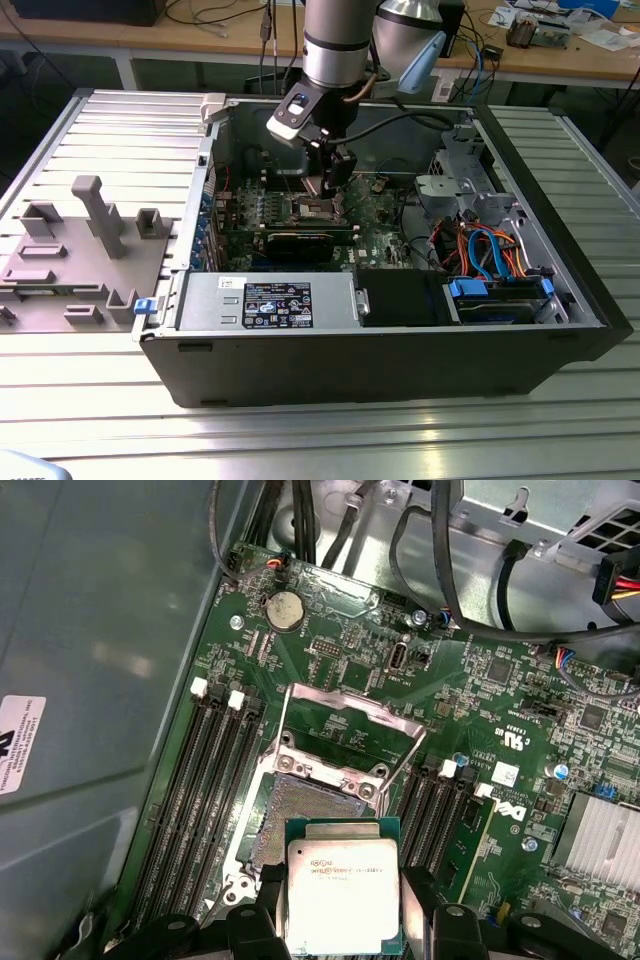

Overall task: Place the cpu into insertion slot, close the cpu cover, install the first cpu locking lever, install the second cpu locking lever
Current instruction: 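Place the cpu into insertion slot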

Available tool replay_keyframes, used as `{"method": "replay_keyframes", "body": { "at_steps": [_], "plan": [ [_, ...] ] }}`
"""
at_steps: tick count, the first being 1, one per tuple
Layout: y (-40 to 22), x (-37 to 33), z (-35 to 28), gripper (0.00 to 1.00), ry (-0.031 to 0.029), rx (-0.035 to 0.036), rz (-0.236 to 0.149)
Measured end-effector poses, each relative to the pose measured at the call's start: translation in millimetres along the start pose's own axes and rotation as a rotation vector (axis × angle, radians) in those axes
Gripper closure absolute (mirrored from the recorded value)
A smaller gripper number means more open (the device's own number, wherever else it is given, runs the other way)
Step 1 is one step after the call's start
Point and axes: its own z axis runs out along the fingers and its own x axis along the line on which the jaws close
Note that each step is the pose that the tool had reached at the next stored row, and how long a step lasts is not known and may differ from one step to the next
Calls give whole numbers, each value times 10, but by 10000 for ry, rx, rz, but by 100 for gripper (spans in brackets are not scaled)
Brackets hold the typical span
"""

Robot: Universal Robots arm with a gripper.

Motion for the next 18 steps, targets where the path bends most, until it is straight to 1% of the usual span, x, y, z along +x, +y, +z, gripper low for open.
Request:
{"method": "replay_keyframes", "body": {
  "at_steps": [7,18],
  "plan": [
    [1,1,5,45,2,-1,82],
    [2,7,19,45,6,3,406]
  ]
}}
